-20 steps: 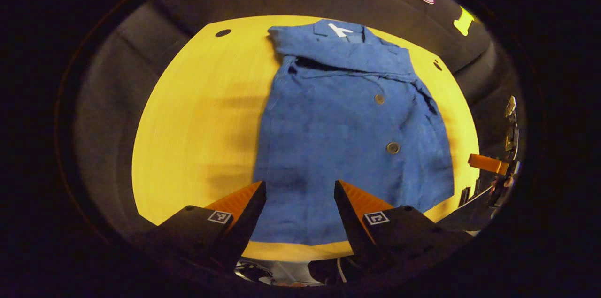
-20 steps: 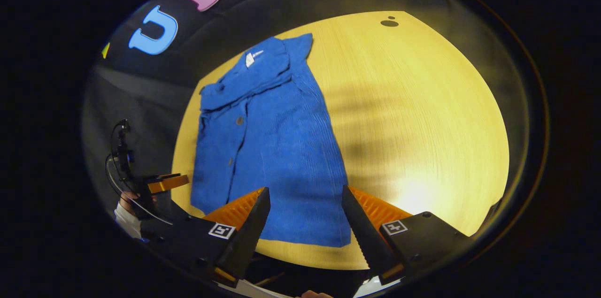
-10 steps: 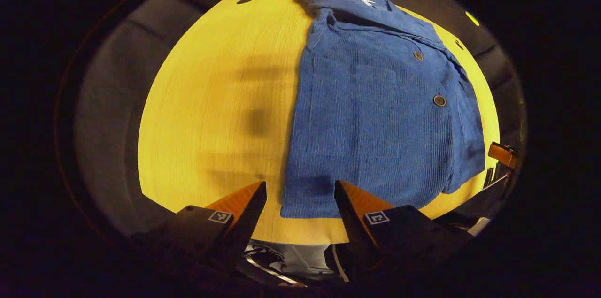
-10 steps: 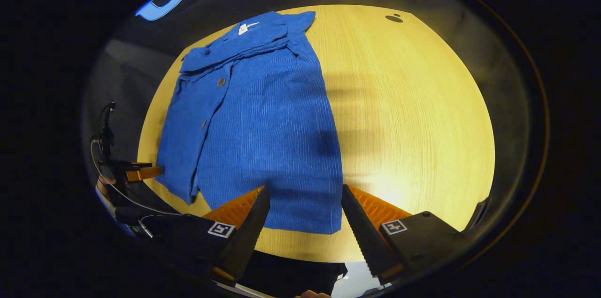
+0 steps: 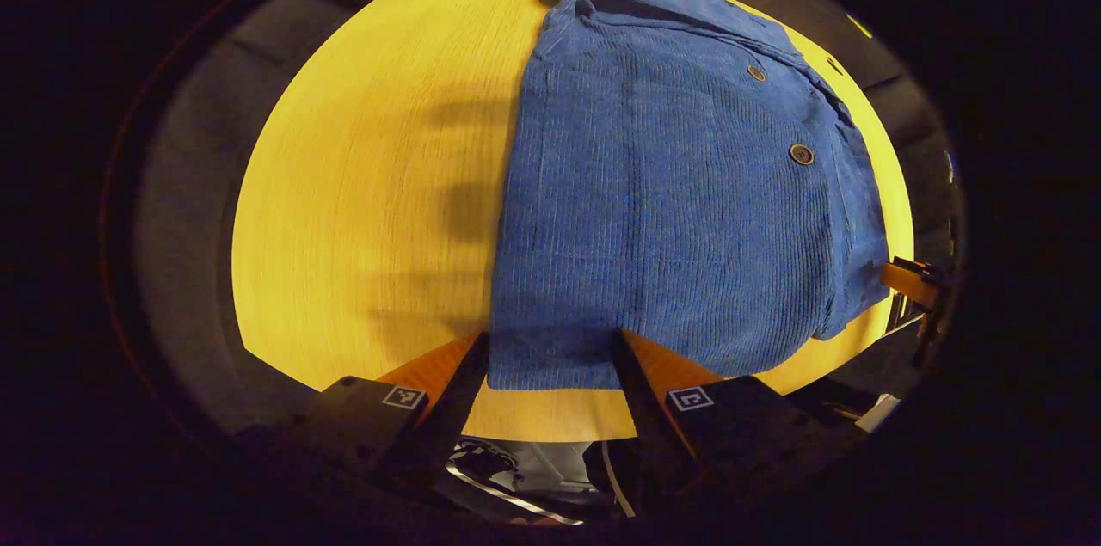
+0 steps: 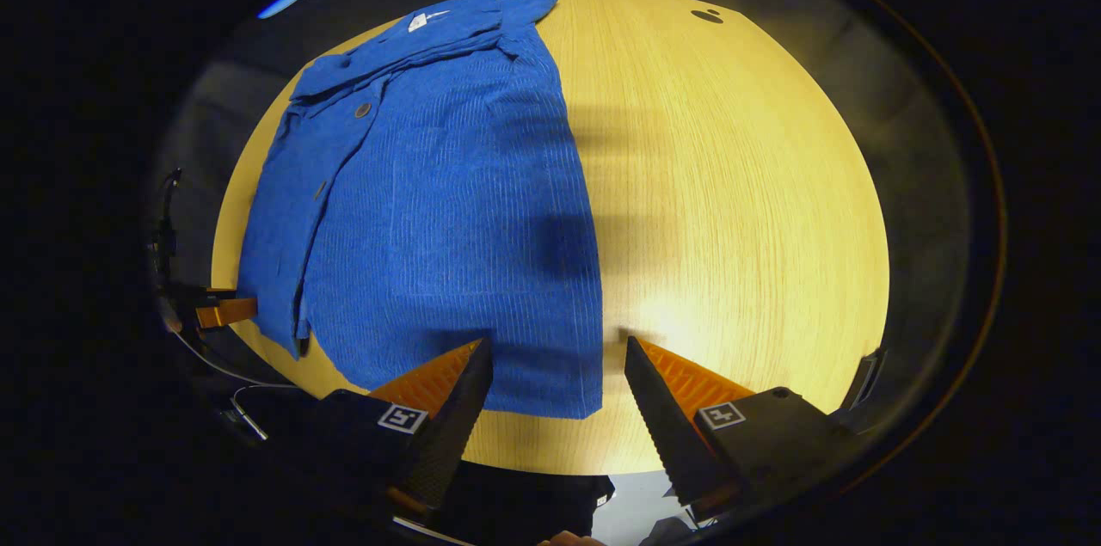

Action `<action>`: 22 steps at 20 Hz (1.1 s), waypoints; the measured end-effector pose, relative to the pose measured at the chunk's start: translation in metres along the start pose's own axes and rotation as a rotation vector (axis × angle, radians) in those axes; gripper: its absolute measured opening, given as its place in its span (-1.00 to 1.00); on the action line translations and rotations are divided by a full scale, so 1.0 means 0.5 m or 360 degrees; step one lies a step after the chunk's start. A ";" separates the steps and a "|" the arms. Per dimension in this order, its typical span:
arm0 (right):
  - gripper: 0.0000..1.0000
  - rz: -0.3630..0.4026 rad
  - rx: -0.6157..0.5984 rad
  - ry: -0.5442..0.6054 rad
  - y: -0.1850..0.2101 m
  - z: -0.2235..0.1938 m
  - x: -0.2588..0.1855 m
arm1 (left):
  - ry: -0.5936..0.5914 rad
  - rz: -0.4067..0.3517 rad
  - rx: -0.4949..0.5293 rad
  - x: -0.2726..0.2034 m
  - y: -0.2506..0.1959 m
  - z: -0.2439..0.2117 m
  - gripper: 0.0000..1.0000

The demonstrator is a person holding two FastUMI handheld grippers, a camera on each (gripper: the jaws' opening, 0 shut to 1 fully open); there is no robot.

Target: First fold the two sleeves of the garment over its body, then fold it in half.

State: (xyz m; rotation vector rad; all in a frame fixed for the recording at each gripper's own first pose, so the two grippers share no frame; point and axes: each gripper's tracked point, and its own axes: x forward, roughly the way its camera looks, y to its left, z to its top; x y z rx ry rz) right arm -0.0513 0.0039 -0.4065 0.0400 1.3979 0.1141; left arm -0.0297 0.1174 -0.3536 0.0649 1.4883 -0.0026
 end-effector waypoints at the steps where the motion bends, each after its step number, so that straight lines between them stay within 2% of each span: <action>1: 0.96 -0.0012 0.0016 0.0026 -0.002 -0.006 0.006 | 0.0011 0.0001 -0.0005 0.001 0.000 0.000 0.70; 3: 0.97 -0.0046 0.0041 0.0095 -0.004 -0.020 0.014 | 0.0025 0.0005 0.0006 0.003 0.000 0.003 0.70; 5: 0.96 -0.0092 0.0008 0.0085 -0.008 -0.019 0.020 | 0.0021 0.0007 -0.0001 0.003 0.000 0.003 0.70; 10: 0.95 -0.0107 0.0050 0.0119 -0.003 -0.021 0.019 | -0.0035 0.0015 0.0008 0.003 0.001 0.001 0.71; 11: 0.79 -0.0103 0.0065 0.0125 0.001 -0.023 0.022 | -0.0039 0.0010 0.0029 0.004 0.001 -0.001 0.76; 12: 0.76 -0.0097 0.0075 0.0151 0.009 -0.025 0.019 | -0.0057 0.0000 0.0054 0.007 -0.002 0.000 0.70; 13: 0.67 -0.0080 0.0083 0.0167 0.018 -0.029 0.022 | -0.0083 -0.0020 0.0069 0.003 -0.003 0.003 0.34; 16: -0.77 -0.0030 0.0110 0.0135 0.046 -0.022 0.019 | -0.0122 -0.0127 -0.0001 0.004 -0.008 0.011 -0.77; 17: -0.77 -0.0030 0.0126 0.0151 0.047 -0.025 0.021 | -0.0141 -0.0175 -0.0054 -0.001 -0.009 0.014 -0.90; 18: -0.96 -0.0016 0.0137 0.0149 0.047 -0.026 0.021 | -0.0120 -0.0223 -0.0117 0.002 -0.012 0.015 -1.00; 22: -0.96 0.0050 0.0252 0.0101 0.058 -0.001 -0.013 | -0.0155 -0.0321 -0.0082 -0.037 -0.014 0.030 -1.00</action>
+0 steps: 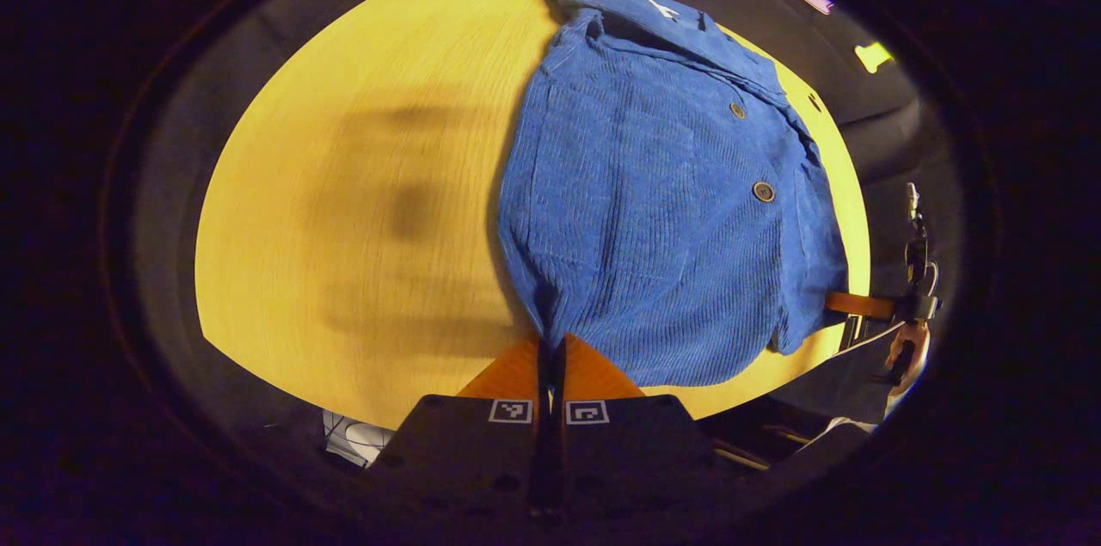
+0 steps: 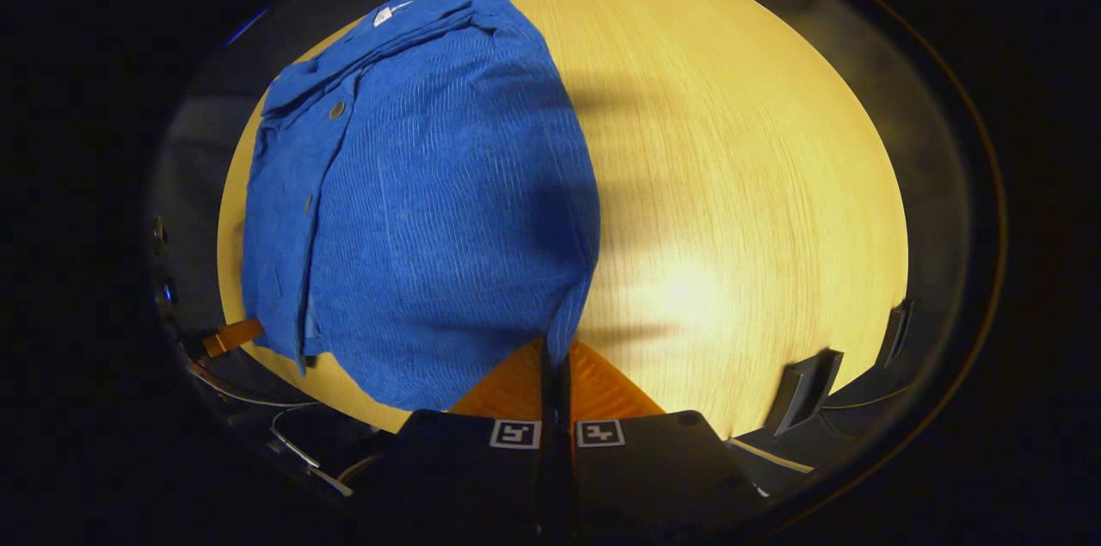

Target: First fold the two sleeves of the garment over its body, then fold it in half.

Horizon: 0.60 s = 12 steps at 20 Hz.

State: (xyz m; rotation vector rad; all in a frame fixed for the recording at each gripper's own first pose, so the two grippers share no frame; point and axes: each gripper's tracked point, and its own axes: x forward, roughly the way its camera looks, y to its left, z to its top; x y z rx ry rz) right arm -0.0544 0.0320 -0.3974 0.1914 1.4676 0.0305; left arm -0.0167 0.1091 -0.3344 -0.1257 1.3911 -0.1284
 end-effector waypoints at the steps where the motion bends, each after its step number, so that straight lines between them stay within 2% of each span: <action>1: -0.96 0.0023 0.0017 -0.0030 0.010 0.012 -0.018 | -0.0022 -0.0024 0.0021 -0.016 -0.006 0.011 -1.00; 6: -0.98 0.0105 0.0059 -0.0226 0.073 0.097 -0.126 | -0.0121 -0.0182 0.0103 -0.113 -0.032 0.111 -1.00; 12: -0.97 0.0105 0.0034 -0.0422 0.116 0.247 -0.245 | -0.0228 -0.0271 0.0233 -0.235 -0.050 0.282 -1.00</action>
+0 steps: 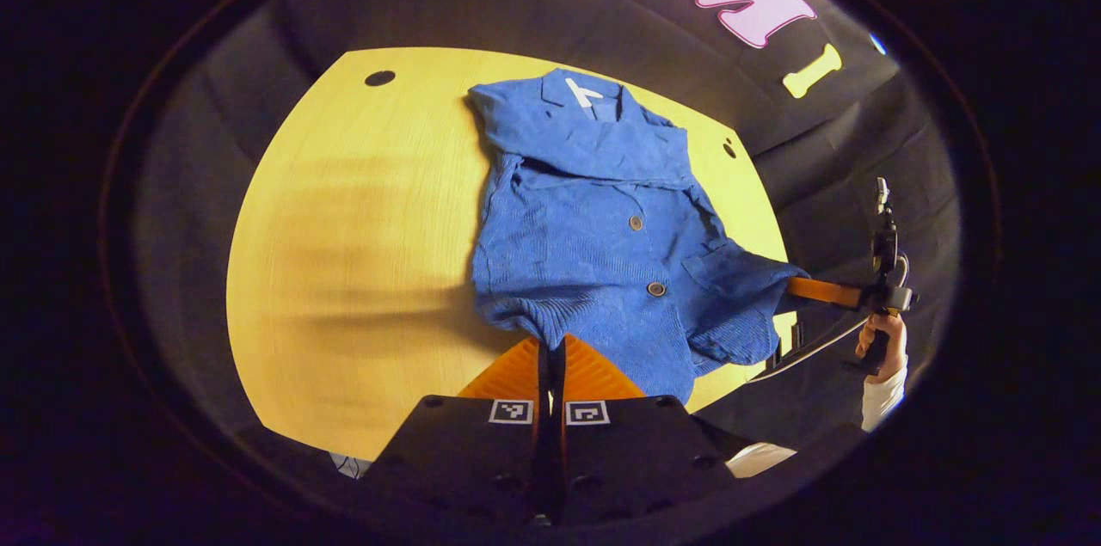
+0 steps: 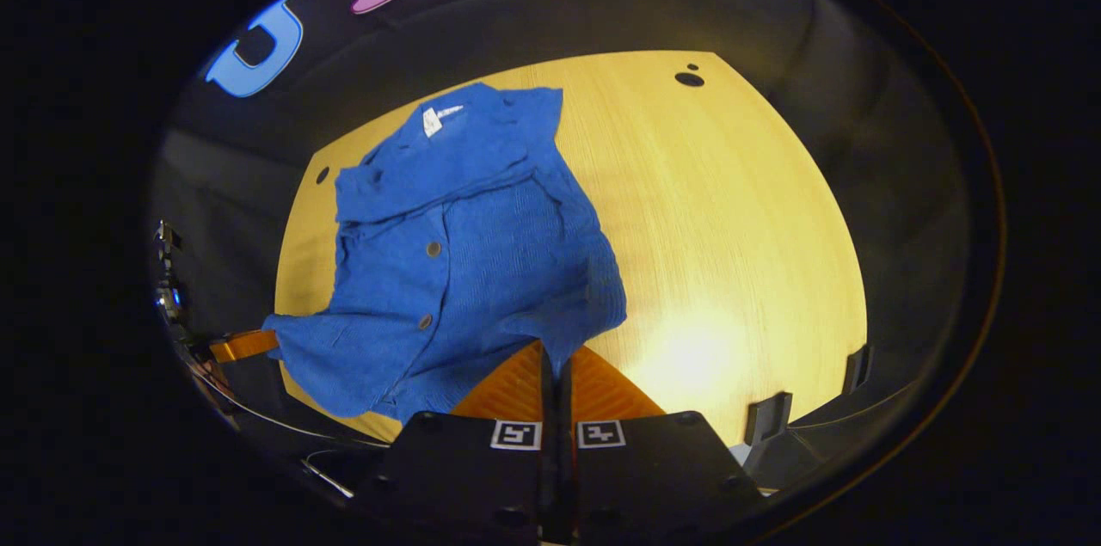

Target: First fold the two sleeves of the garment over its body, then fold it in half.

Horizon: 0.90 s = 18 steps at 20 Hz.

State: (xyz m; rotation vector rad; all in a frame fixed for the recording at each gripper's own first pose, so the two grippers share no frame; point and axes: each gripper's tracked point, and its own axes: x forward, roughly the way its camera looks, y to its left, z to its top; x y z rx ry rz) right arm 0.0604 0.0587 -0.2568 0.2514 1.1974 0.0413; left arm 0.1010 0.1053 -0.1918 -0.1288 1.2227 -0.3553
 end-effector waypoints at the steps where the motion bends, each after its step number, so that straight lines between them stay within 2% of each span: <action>1: -0.96 0.0002 -0.0004 -0.0041 0.008 0.035 -0.006 | -0.0019 0.0012 0.0043 -0.011 0.002 0.038 -1.00; 4: -0.97 0.0017 0.0010 -0.0150 0.034 0.170 -0.003 | -0.0083 0.0077 0.0110 -0.027 0.009 0.161 -1.00; 6: -0.97 0.0054 0.0033 -0.0221 0.059 0.269 0.012 | -0.0138 0.0060 0.0018 -0.022 0.006 0.246 -1.00; 8: -0.98 0.0082 0.0027 -0.0328 0.076 0.381 0.038 | -0.0216 0.0100 -0.0011 0.001 0.019 0.338 -1.00; 9: -0.98 0.0094 0.0040 -0.0368 0.085 0.437 0.066 | -0.0223 0.0147 -0.0021 0.031 0.037 0.375 -1.00; 11: -0.98 0.0125 0.0070 -0.0374 0.098 0.518 0.137 | -0.0228 0.0127 -0.0106 0.078 0.054 0.432 -1.00; 13: -0.99 0.0090 0.0039 -0.0337 0.078 0.576 0.227 | -0.0238 0.0148 -0.0182 0.137 0.089 0.500 -1.00; 16: -0.99 0.0064 0.0050 -0.0250 0.048 0.628 0.376 | -0.0226 0.0188 -0.0385 0.225 0.150 0.555 -1.00; 18: -0.98 0.0077 0.0062 -0.0225 0.045 0.646 0.452 | -0.0204 0.0228 -0.0441 0.289 0.173 0.559 -1.00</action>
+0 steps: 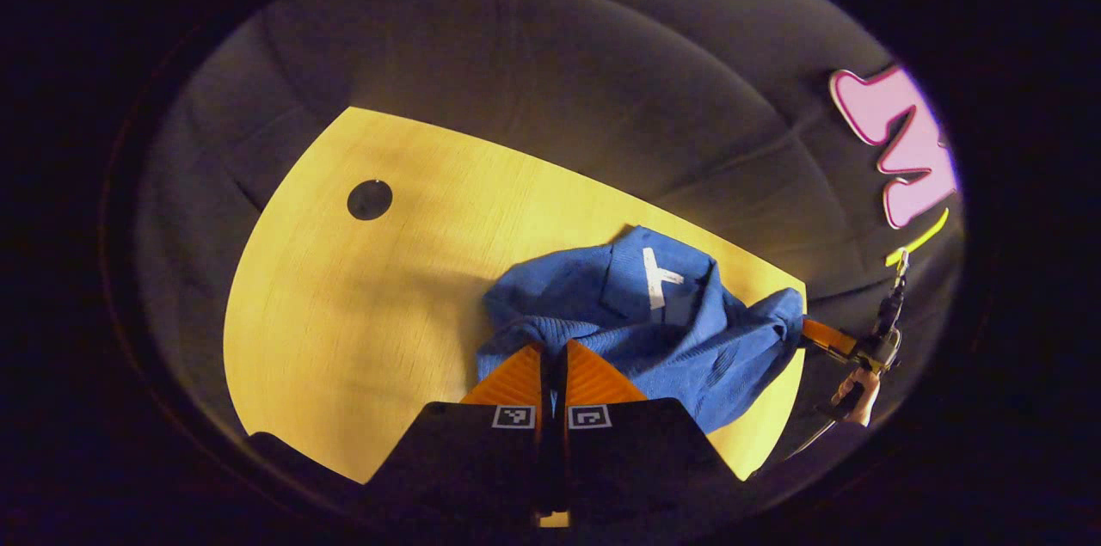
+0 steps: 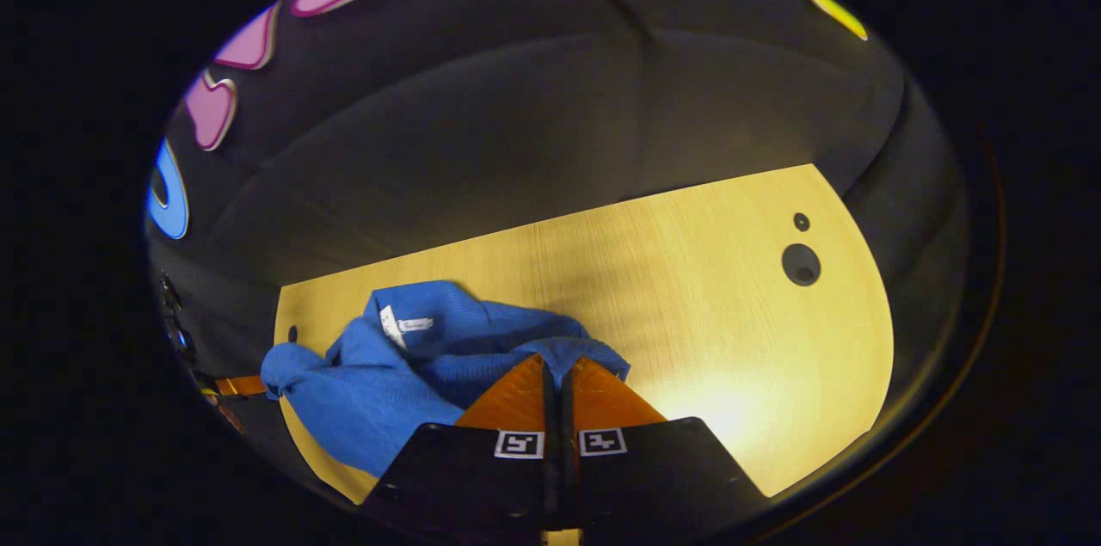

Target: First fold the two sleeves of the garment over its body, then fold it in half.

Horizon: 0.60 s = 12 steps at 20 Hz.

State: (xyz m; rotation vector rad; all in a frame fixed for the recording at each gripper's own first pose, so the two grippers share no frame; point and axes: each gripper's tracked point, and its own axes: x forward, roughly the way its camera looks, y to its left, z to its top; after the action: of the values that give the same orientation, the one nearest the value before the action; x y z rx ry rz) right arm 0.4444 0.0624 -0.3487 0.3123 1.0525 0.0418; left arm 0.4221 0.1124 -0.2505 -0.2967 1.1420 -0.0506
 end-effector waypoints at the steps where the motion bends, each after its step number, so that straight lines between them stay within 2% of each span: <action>1: -0.99 0.0028 0.0012 0.0013 0.005 -0.004 0.028 | 0.0014 0.0031 -0.0017 0.026 0.003 0.001 -1.00; 3: -0.98 0.0091 0.0032 0.0072 0.017 -0.026 0.081 | 0.0033 0.0104 0.0000 0.065 0.017 0.009 -0.94; 4: -0.84 0.0114 0.0044 0.0082 0.018 -0.033 0.104 | 0.0005 0.0170 0.0033 0.077 0.032 0.021 -0.88; 5: -0.77 0.0160 0.0063 0.0089 0.021 -0.033 0.124 | -0.0031 0.0218 0.0075 0.080 0.040 0.036 -0.63; 6: -0.37 0.0166 0.0064 0.0073 0.012 -0.026 0.123 | -0.0066 0.0273 0.0111 0.088 0.051 0.050 -0.10; 7: -0.07 0.0164 0.0057 0.0040 0.006 -0.018 0.131 | -0.0109 0.0375 0.0128 0.089 0.072 0.064 0.43; 8: 0.23 0.0148 0.0042 -0.0008 -0.005 -0.004 0.123 | -0.0157 0.0396 0.0118 0.097 0.075 0.070 0.68; 10: 0.83 0.0105 0.0013 -0.0152 -0.025 0.044 0.104 | -0.0291 0.0411 0.0070 0.076 0.077 0.095 0.72; 12: 0.94 0.0094 -0.0001 -0.0282 -0.020 0.084 0.067 | -0.0420 0.0392 0.0026 0.052 0.067 0.114 0.72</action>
State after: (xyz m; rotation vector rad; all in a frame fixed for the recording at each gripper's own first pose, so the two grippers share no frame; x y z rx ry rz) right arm 0.4959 0.0490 -0.3605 0.3402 0.8675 0.0663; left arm 0.4808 0.1515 -0.2605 -0.1409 0.9081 0.1916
